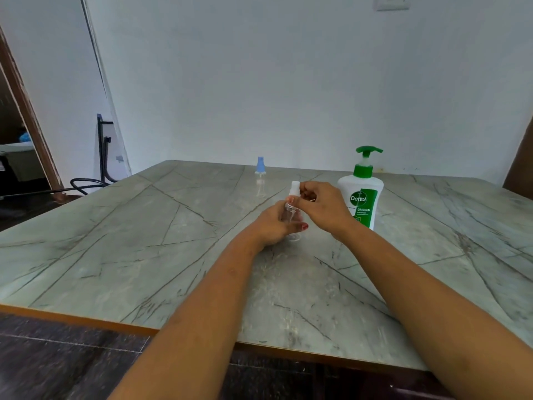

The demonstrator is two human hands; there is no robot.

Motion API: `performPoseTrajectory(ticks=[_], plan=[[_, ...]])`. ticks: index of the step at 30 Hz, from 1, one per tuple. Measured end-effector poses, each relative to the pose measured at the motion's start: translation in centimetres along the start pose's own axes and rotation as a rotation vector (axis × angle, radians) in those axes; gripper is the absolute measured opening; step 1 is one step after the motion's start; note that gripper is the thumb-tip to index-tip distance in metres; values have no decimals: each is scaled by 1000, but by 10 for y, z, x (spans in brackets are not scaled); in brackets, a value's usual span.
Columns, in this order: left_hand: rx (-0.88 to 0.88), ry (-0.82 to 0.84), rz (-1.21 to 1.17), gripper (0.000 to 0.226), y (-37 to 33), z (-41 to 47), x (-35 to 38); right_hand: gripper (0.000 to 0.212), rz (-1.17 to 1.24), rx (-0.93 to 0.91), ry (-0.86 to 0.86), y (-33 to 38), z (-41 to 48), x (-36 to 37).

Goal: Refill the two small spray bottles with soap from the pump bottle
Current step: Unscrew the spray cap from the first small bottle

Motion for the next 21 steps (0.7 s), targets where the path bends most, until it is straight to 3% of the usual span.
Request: performPoseTrajectory(ticks=[8, 17, 21], plan=[[-26, 22, -7, 57, 0, 1, -1, 26, 29, -7, -1, 3, -4, -1], [-58, 98, -46, 59, 1, 0, -4, 33, 237, 47, 197, -4, -3, -9], [-56, 92, -93, 60, 3, 1, -3, 44, 333, 74, 178, -4, 0, -12]])
Point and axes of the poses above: each hand's wrist, its own z-axis towards the middle knuckle, its own x-axis out of the palm, y = z × x, the point moved 1 cm from there along z, towards the middle knuckle, and after that the axes turned 2 degrees about y, right-handed, at the moved point
